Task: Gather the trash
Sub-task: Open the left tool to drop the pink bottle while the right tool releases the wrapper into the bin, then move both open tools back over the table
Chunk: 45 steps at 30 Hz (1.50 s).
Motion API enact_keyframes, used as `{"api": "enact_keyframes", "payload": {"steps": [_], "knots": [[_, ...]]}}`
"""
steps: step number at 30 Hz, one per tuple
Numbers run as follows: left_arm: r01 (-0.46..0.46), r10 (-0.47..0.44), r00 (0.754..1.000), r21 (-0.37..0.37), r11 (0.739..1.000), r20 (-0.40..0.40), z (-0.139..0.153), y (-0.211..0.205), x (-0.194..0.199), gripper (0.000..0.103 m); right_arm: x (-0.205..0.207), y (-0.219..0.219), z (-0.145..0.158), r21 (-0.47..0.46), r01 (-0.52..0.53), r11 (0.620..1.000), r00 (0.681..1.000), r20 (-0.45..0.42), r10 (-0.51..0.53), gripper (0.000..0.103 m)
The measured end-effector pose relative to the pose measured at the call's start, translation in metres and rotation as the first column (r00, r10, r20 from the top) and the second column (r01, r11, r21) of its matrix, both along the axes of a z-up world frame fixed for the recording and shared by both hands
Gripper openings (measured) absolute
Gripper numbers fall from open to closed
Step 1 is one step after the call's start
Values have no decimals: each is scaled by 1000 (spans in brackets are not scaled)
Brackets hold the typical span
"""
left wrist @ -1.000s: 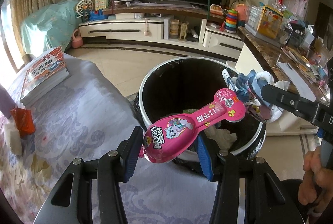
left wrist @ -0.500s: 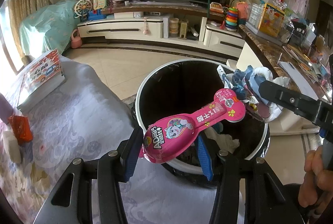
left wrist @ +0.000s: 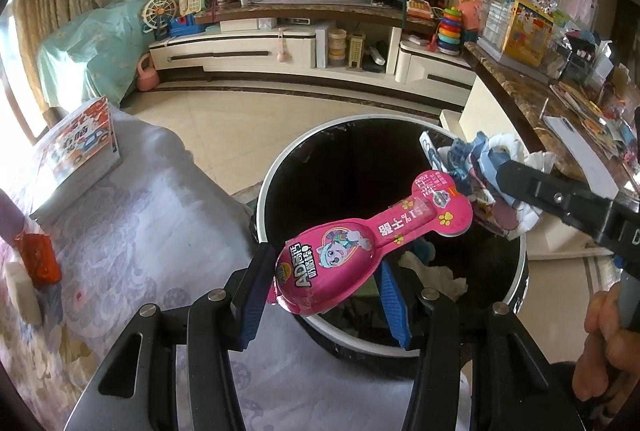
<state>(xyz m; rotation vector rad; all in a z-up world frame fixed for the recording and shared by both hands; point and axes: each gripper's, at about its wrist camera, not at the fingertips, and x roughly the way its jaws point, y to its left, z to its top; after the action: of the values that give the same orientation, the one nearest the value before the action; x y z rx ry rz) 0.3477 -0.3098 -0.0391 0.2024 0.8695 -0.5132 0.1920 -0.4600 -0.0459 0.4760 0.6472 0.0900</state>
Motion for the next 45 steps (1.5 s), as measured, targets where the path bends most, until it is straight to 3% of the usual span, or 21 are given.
{"api": "enact_keyframes", "payload": {"steps": [8,12,15,19,27,37,45], "knots": [[20,-20,1000,8,1000,4,1,-7,1,51,3,-6,-2,6,4,1000,1000,-17,-4,29],[17,-18,1000,26,1000,13,1,-7,-1,62,2,-8,-1,14,16,1000,1000,-17,-16,42],[12,-12,1000,23,1000,6,0,-3,-3,63,0,-9,1,17,22,1000,1000,-13,-22,53],[-4,4,1000,7,1000,1,2,5,-8,65,-3,-8,3,19,27,999,1000,-8,-27,60],[-93,93,996,-71,993,-3,0,56,-34,75,-15,13,10,5,17,1000,1000,19,-17,82],[-247,241,969,-135,960,-62,-14,137,-64,75,-18,71,4,8,-90,996,996,3,90,87],[-367,361,930,-166,915,-69,-12,196,-90,76,-13,121,1,-8,-192,981,981,-7,192,92]]}}
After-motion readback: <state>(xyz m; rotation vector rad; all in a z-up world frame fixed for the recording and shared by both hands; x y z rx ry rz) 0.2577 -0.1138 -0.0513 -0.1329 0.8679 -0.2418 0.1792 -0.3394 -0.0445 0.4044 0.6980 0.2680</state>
